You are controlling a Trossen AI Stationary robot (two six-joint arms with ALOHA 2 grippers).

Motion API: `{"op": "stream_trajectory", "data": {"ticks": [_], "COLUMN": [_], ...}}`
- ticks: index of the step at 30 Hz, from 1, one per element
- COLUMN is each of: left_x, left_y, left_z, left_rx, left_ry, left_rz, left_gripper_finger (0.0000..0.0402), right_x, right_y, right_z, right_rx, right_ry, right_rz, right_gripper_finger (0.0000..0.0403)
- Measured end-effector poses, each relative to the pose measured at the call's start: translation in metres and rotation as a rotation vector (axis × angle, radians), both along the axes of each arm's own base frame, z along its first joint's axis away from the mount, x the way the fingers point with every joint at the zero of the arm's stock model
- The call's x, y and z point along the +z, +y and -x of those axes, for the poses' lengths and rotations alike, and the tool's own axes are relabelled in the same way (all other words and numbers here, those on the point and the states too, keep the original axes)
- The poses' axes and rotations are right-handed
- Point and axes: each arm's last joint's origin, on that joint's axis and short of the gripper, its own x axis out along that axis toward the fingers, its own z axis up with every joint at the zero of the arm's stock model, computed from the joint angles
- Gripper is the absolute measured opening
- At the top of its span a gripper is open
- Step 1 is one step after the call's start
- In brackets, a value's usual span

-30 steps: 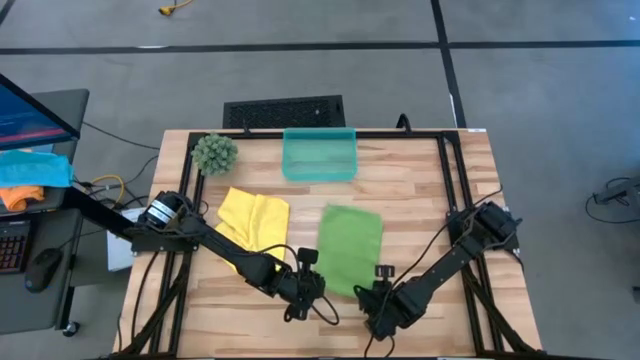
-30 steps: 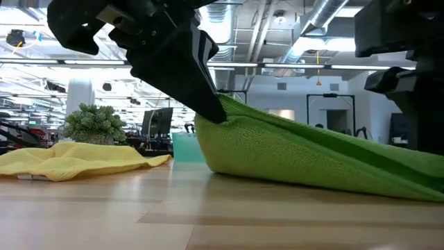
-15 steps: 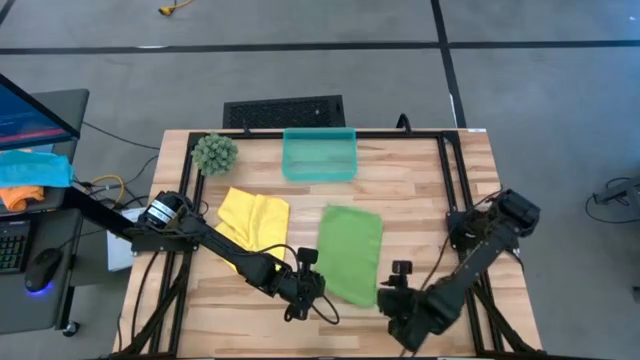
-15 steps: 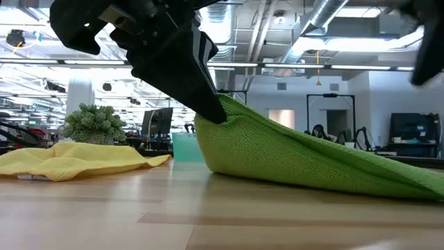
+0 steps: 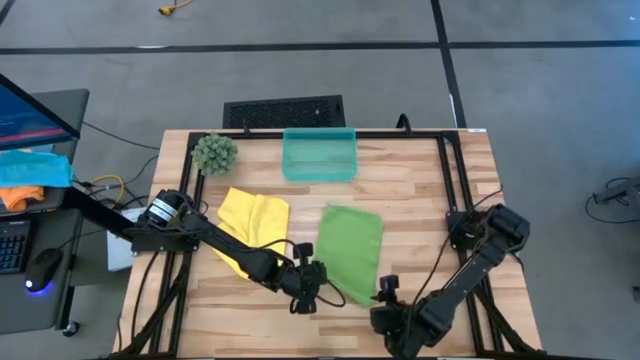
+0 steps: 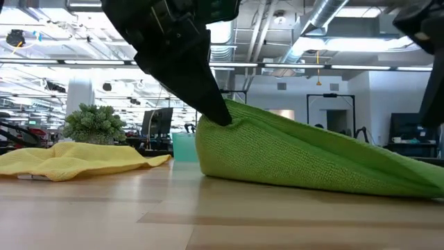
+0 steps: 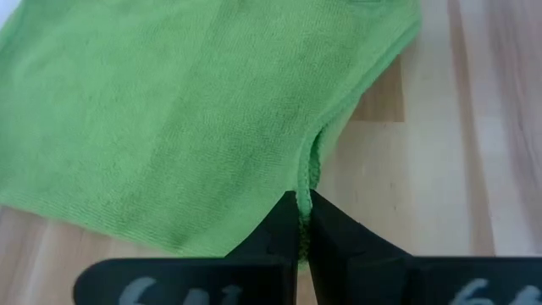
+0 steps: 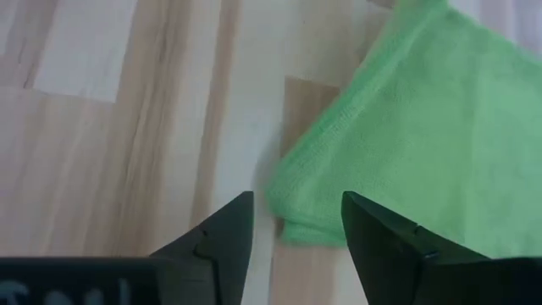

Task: Roll microfiber towels into tight, uniform cylinder then place into a basket
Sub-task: Fold the green microfiber cloth

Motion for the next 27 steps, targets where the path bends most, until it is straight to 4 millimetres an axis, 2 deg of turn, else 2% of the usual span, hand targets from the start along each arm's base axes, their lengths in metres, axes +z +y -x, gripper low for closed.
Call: {"op": "stream_trajectory", "data": {"ticks": [9, 15, 19, 23, 27], "left_x": [-0.001, -0.002, -0.002, -0.003, -0.003], "left_y": [0.000, 0.001, 0.001, 0.001, 0.001], "left_z": [0.001, 0.002, 0.003, 0.003, 0.003], "left_rx": [0.028, 0.030, 0.037, 0.040, 0.041], "left_ry": [0.011, 0.024, 0.030, 0.034, 0.035], "left_rz": [0.023, 0.018, 0.020, 0.021, 0.021], "left_gripper_finger": [0.0002, 0.0002, 0.0002, 0.0002, 0.0002], "right_x": [-0.013, -0.027, -0.029, -0.032, -0.035], "right_y": [-0.013, -0.026, -0.031, -0.036, -0.038], "right_z": [-0.019, -0.022, -0.022, -0.023, -0.024], "right_rx": [-0.025, -0.038, -0.058, -0.096, -0.106], "right_ry": [0.055, 0.095, 0.096, 0.105, 0.114], "right_rz": [-0.020, -0.061, -0.064, -0.088, -0.118], "right_gripper_finger": [0.0225, 0.0222, 0.0214, 0.0191, 0.0131]}}
